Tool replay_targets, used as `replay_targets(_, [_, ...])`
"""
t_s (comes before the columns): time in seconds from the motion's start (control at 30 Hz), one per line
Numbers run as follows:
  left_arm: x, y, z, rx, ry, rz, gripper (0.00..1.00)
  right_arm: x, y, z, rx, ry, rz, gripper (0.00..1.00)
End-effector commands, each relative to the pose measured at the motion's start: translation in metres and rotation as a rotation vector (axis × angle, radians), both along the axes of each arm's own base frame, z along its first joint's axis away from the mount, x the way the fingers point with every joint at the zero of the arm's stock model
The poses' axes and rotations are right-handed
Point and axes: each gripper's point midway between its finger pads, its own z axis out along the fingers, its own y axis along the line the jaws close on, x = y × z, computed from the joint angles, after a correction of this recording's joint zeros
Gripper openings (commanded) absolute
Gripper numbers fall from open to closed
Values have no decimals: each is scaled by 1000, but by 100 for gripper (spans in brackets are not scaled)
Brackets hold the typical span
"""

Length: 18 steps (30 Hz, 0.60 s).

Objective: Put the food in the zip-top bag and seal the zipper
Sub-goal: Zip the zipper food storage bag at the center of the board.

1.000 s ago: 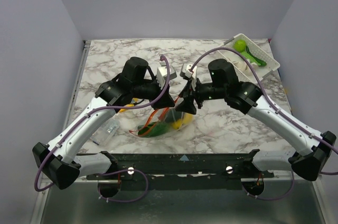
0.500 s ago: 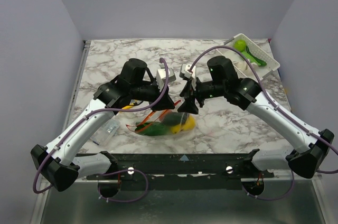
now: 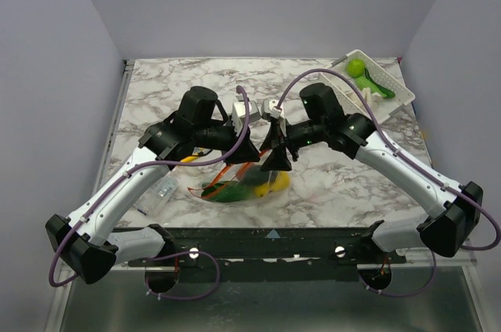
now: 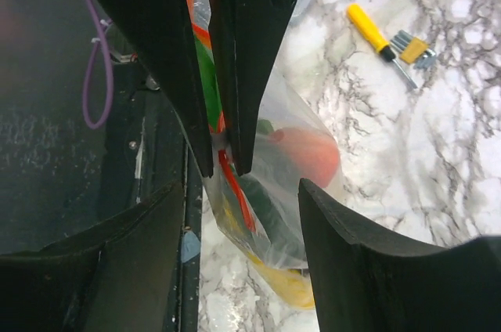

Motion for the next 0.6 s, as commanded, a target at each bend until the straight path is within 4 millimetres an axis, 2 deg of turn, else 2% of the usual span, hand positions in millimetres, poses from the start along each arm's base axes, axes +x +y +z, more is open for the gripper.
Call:
replay_targets(0.0, [-4, -3, 9, -42, -35, -39, 0, -11, 11, 12, 67, 16, 114, 58])
replay_targets(0.07, [-4, -3, 8, -42, -34, -40, 0, -9, 12, 13, 75, 8, 110, 47])
replay_targets(0.13, [-3, -3, 7, -40, -34, -37, 0, -7, 12, 14, 81, -4, 93, 29])
replay_targets(0.27, [-2, -4, 7, -37, -28, -32, 0, 1, 13, 14, 78, -1, 37, 0])
replay_targets(0.33, [-1, -4, 6, -29, -17, -23, 0, 14, 12, 9, 59, 5, -47, 0])
replay_targets(0.5, [3, -3, 4, -17, 1, 12, 0, 67, 0, 2, 80, -14, -443, 0])
replay_targets(0.57, [9, -1, -1, 4, 7, 50, 0, 74, -6, 4, 135, 8, -550, 0])
